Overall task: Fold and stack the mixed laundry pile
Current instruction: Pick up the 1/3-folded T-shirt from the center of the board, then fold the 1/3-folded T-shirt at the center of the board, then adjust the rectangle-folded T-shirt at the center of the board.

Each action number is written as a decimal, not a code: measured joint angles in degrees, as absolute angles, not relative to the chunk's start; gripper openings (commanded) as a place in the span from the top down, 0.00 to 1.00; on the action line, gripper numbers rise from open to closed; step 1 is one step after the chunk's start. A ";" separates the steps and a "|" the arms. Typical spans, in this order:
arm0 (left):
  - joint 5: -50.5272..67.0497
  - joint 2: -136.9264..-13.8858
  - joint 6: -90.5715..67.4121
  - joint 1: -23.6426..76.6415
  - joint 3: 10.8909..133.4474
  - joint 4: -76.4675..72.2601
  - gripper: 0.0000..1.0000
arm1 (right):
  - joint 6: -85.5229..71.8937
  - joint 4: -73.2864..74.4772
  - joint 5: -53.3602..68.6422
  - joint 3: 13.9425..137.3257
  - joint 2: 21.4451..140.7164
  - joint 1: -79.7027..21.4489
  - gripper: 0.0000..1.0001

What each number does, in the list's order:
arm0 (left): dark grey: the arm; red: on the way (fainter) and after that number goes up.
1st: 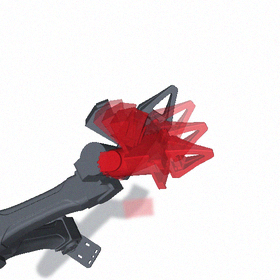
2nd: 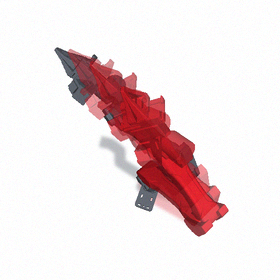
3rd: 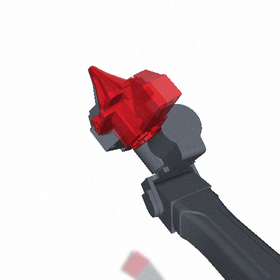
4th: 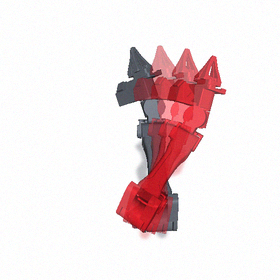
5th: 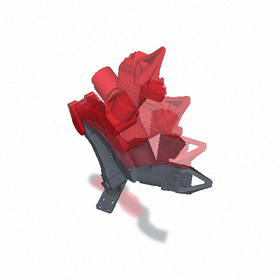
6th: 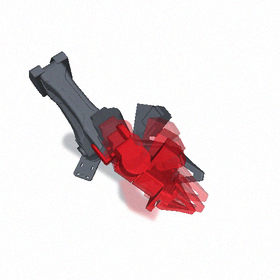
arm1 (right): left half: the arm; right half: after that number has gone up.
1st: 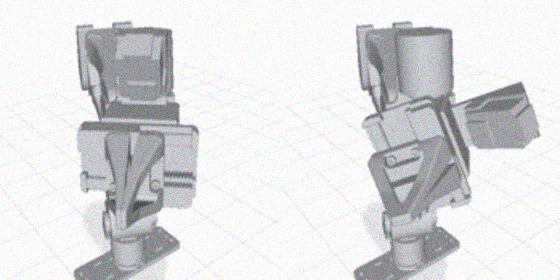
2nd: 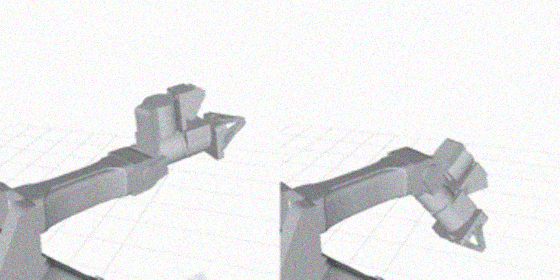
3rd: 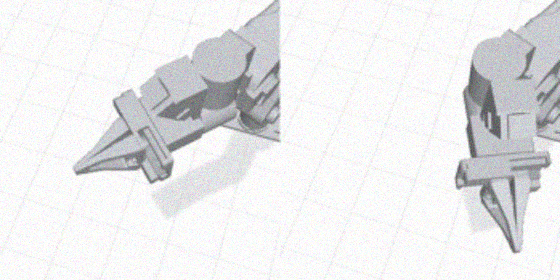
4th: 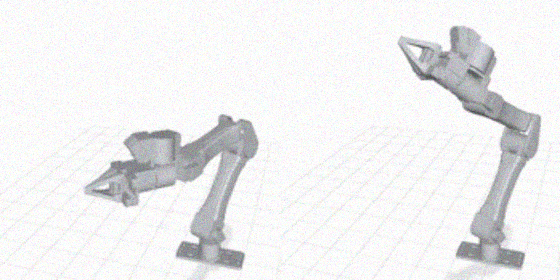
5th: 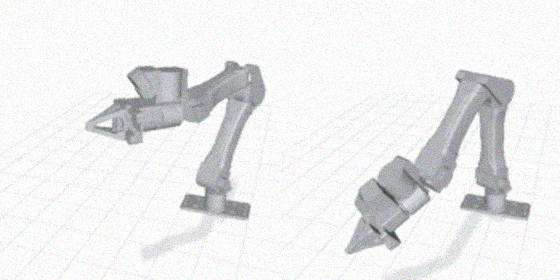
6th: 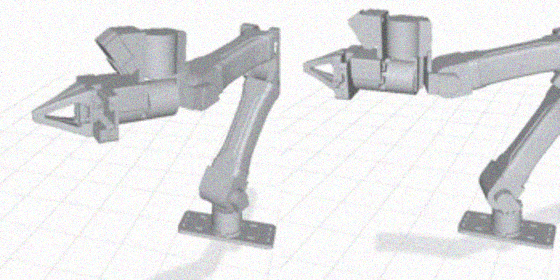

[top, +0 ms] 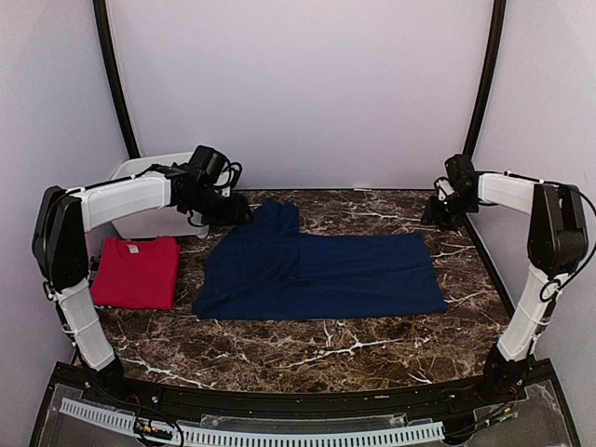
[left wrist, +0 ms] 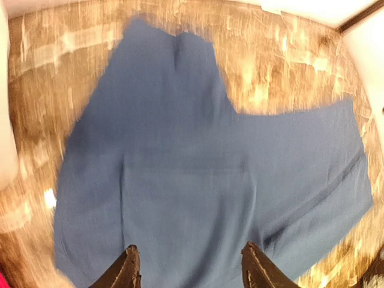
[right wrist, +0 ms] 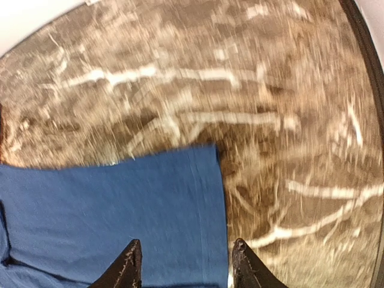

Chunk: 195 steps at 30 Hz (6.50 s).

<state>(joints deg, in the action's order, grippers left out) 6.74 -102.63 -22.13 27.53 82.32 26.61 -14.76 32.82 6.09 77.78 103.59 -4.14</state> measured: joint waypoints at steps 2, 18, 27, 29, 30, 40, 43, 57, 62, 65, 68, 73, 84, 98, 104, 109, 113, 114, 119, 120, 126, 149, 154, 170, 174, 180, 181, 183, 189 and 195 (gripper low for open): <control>5.93 -107.48 -20.93 26.59 89.93 25.98 0.44 | -13.91 31.68 6.66 81.32 105.71 -3.86 0.53; -5.06 -145.05 -11.25 22.96 128.70 33.26 0.50 | -5.76 31.97 9.69 93.95 122.15 -2.81 0.55; -7.70 -146.67 -9.65 23.00 130.67 35.11 0.49 | -4.05 33.78 10.24 95.24 124.64 -2.46 0.56; -8.01 -146.69 -9.56 23.00 130.91 35.38 0.48 | -3.66 34.11 10.26 95.44 125.40 -2.46 0.56; -8.12 -146.69 -9.54 23.00 131.09 35.48 0.48 | -3.49 34.24 10.28 95.48 125.86 -2.46 0.57; -7.90 -151.02 -8.75 22.98 136.75 37.15 0.49 | -2.68 34.44 10.72 95.66 126.61 -2.46 0.80; -7.29 -152.53 -8.45 22.98 139.68 38.59 0.53 | -2.48 34.44 10.74 95.68 126.69 -2.46 0.89; -3.27 -154.80 -7.68 22.90 143.59 39.53 1.00 | -3.79 34.50 12.10 95.77 126.87 -2.39 1.00; -2.33 -154.67 -7.73 22.22 143.59 39.59 1.00 | -5.04 34.17 12.29 95.35 126.58 -2.35 1.00; -2.33 -154.39 -7.73 21.74 143.59 40.01 1.00 | -5.63 34.02 12.82 94.43 125.86 -2.35 1.00; -2.35 -153.51 -7.70 21.50 143.59 40.62 1.00 | -6.33 33.69 13.26 93.58 124.73 -2.35 1.00; -2.24 -148.88 -7.73 21.50 141.51 40.73 1.00 | -7.20 33.06 13.56 92.40 121.40 -2.35 1.00; -0.64 -131.61 -9.52 22.04 122.78 38.46 1.00 | -8.78 32.12 14.24 88.49 115.39 -2.35 1.00; -0.71 -112.33 -14.81 26.92 92.88 34.52 1.00 | -10.22 31.24 13.76 78.87 107.70 -2.35 1.00; -0.95 -107.26 -16.97 29.39 85.25 33.67 1.00 | -10.70 31.14 12.86 77.84 106.26 -2.35 1.00; -0.97 -104.25 -18.13 30.28 79.92 33.15 1.00 | -11.38 31.33 12.03 74.65 105.54 -2.35 1.00; -0.95 -102.24 -18.74 30.28 75.96 32.67 1.00 | -11.88 31.24 11.86 72.75 104.84 -2.35 1.00; -0.93 -101.97 -18.81 30.28 75.18 32.49 1.00 | -11.97 31.22 11.75 72.34 104.75 -2.35 1.00; -0.67 -101.65 -19.44 30.44 71.05 31.11 1.00 | -12.43 31.29 11.51 70.96 104.68 -2.37 1.00; -0.62 -101.65 -19.62 30.44 70.35 30.87 1.00 | -12.51 31.22 11.49 70.96 104.71 -2.35 1.00; -0.45 -101.10 -19.99 30.55 69.28 30.17 1.00 | -12.53 31.38 10.07 71.09 104.71 -2.37 1.00; 2.26 -98.89 -19.90 32.67 64.86 28.47 1.00 | -12.60 31.51 6.59 69.89 104.71 -2.37 1.00; 2.55 -99.15 -19.70 32.77 64.84 28.36 1.00 | -12.60 31.48 6.33 69.89 105.21 -2.37 1.00; 3.77 -99.31 -17.87 32.84 65.12 29.69 0.68 | -12.40 33.12 5.08 70.39 105.47 -2.35 0.56; 6.02 -99.02 -16.60 32.93 65.32 30.59 0.60 | -12.19 33.93 4.62 70.39 104.36 -2.35 0.51; 9.76 -97.06 -15.18 33.04 71.42 30.59 0.59 | -11.07 34.54 7.97 75.29 101.01 -3.07 0.53; 10.15 -97.54 -14.98 33.04 73.89 30.39 0.59 | -10.85 34.46 8.91 76.90 101.25 -3.62 0.53; 10.63 -99.70 -14.52 33.17 79.42 29.71 0.59 | -10.09 34.46 10.76 80.29 102.54 -5.34 0.55; 9.34 -110.10 -13.93 34.11 90.65 27.90 0.55 | -8.12 34.59 14.72 86.48 109.36 -13.30 0.55; 5.30 -110.78 -18.44 32.99 86.28 27.90 0.55 | -8.36 34.79 20.36 92.01 115.83 -21.43 0.56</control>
<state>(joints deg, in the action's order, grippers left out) 5.30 -110.78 -18.44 32.99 86.28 27.90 -8.36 34.79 20.36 92.01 115.83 -21.43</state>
